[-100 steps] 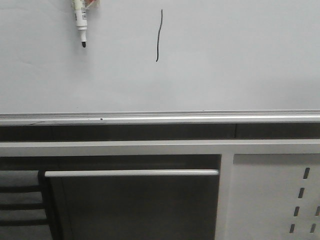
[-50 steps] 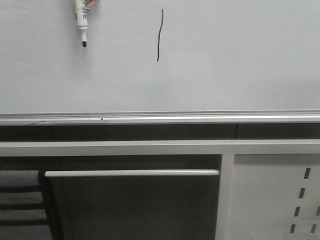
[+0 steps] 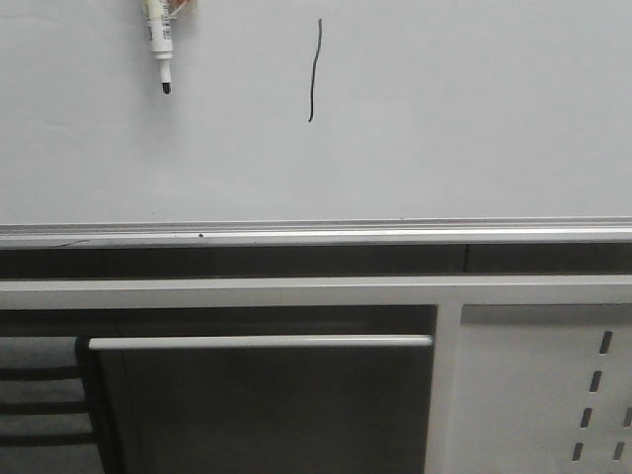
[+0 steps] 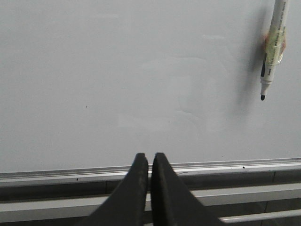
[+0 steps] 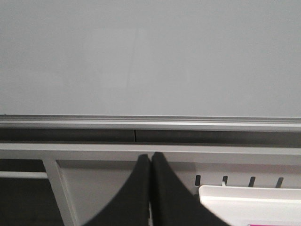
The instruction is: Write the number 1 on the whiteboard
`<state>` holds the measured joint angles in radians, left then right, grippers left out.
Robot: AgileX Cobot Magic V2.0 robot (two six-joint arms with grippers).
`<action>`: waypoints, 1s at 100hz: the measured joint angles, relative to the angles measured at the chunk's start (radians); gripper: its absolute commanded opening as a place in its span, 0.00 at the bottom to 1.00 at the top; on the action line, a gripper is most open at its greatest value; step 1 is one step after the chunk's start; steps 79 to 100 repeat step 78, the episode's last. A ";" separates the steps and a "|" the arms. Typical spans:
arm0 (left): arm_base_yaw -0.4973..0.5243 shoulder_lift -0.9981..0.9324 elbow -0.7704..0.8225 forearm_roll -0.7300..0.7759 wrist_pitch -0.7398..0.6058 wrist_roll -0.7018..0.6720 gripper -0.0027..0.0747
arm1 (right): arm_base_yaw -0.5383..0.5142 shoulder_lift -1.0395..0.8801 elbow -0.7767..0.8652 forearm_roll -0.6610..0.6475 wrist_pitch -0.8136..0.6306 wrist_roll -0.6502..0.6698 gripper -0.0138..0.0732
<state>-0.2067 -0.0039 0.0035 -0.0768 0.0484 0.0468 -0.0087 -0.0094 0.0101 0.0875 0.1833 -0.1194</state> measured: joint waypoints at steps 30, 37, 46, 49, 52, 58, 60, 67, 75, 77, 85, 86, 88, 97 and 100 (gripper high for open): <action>0.000 0.000 0.000 0.000 0.000 0.000 0.01 | 0.000 0.000 0.000 -0.042 -0.004 0.006 0.08; 0.000 0.000 0.000 0.000 0.000 0.000 0.01 | -0.001 0.000 0.000 -0.042 -0.004 0.006 0.08; 0.000 0.000 0.000 0.000 0.000 0.000 0.01 | -0.001 0.000 0.000 -0.042 -0.004 0.006 0.08; 0.000 0.000 0.000 0.000 0.000 0.000 0.01 | -0.001 0.000 0.000 -0.042 -0.004 0.006 0.08; 0.000 0.000 0.000 0.000 0.000 0.000 0.01 | -0.001 0.000 0.000 -0.042 -0.004 0.006 0.08; 0.000 0.000 0.000 0.000 0.000 0.000 0.01 | -0.001 0.000 0.000 -0.042 -0.004 0.006 0.08; 0.000 0.000 0.000 0.000 0.000 0.000 0.01 | -0.001 0.000 0.000 -0.042 -0.004 0.006 0.08; 0.000 0.000 0.000 0.000 0.000 0.000 0.01 | -0.001 0.000 0.000 -0.042 -0.004 0.006 0.08; 0.000 0.000 0.000 0.000 0.000 0.000 0.01 | -0.001 0.000 0.000 -0.042 -0.004 0.006 0.08; 0.000 0.000 0.000 0.000 0.000 0.000 0.01 | -0.001 0.000 0.000 -0.042 -0.004 0.006 0.08; 0.000 0.000 0.000 0.000 0.000 0.000 0.01 | -0.001 0.000 0.000 -0.042 -0.004 0.006 0.08; 0.000 0.000 0.000 0.000 0.000 0.000 0.01 | -0.001 0.000 0.000 -0.042 -0.004 0.006 0.08; 0.000 0.000 0.000 0.000 0.000 0.000 0.01 | -0.001 0.000 0.000 -0.042 -0.004 0.006 0.08; 0.000 0.000 0.000 0.000 0.000 0.000 0.01 | -0.001 0.000 0.000 -0.042 -0.004 0.006 0.08; 0.000 0.000 0.000 0.000 0.000 0.000 0.01 | -0.001 0.000 0.000 -0.042 -0.004 0.006 0.08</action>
